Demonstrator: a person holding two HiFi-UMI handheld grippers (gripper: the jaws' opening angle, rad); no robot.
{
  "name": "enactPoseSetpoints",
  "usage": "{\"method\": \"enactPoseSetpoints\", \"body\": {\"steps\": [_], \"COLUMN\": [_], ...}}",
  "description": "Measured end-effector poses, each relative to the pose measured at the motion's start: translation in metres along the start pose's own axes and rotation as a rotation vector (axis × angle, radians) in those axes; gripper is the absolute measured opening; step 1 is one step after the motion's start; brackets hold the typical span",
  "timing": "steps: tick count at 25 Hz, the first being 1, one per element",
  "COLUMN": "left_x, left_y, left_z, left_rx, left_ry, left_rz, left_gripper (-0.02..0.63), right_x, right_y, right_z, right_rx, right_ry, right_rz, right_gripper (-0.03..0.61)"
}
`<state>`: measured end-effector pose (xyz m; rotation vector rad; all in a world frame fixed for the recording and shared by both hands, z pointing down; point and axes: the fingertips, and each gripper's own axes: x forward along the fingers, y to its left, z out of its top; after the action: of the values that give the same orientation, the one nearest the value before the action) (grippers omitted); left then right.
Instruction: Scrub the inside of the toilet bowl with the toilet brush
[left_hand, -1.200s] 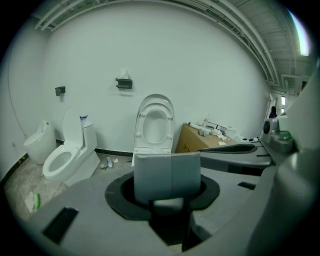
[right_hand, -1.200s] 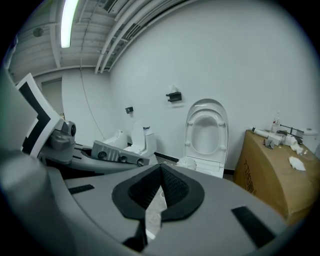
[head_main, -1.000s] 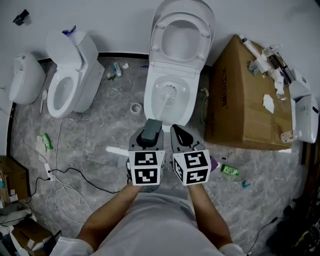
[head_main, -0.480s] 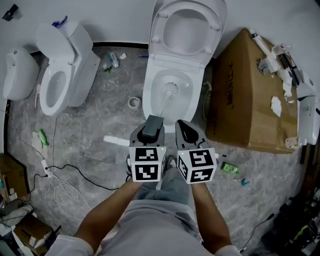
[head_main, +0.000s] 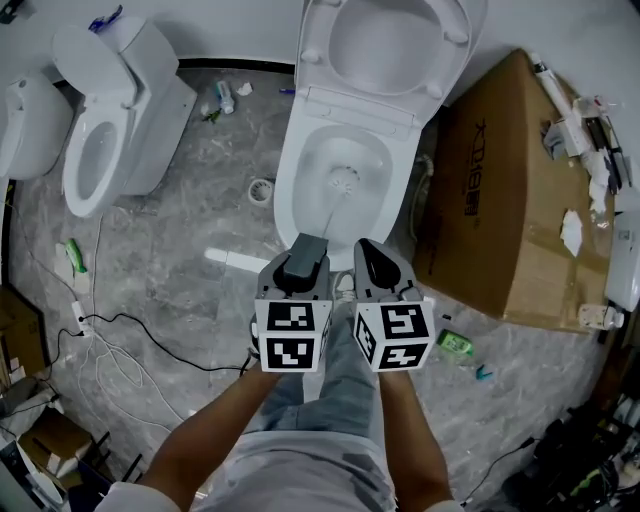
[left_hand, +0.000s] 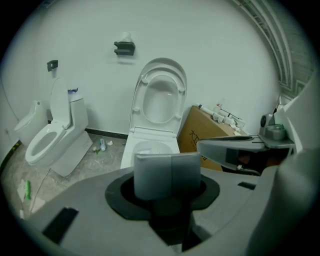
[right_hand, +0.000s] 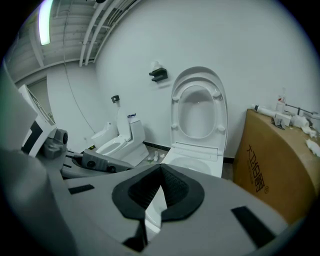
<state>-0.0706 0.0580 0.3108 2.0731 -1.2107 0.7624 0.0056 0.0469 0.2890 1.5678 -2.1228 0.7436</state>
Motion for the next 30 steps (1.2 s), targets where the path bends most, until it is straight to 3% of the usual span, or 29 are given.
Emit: {"method": "enactPoseSetpoints", "body": {"steps": [9, 18, 30], "left_x": [0.068, 0.139, 0.207], "left_y": [0.006, 0.004, -0.003], "left_z": [-0.033, -0.061, -0.062], "left_rx": [-0.070, -0.151, -0.151], "left_ry": [0.051, 0.093, 0.102], "left_rz": [0.007, -0.052, -0.080], "left_gripper": [0.156, 0.156, 0.156], "right_x": [0.056, 0.103, 0.137], "right_y": [-0.037, -0.070, -0.115], "right_z": [-0.038, -0.078, -0.092], "right_rx": [0.002, -0.031, -0.030], "right_ry": [0.053, 0.114, 0.128], "right_rz": [0.032, 0.059, 0.066], "right_gripper": [0.002, 0.002, 0.002]}}
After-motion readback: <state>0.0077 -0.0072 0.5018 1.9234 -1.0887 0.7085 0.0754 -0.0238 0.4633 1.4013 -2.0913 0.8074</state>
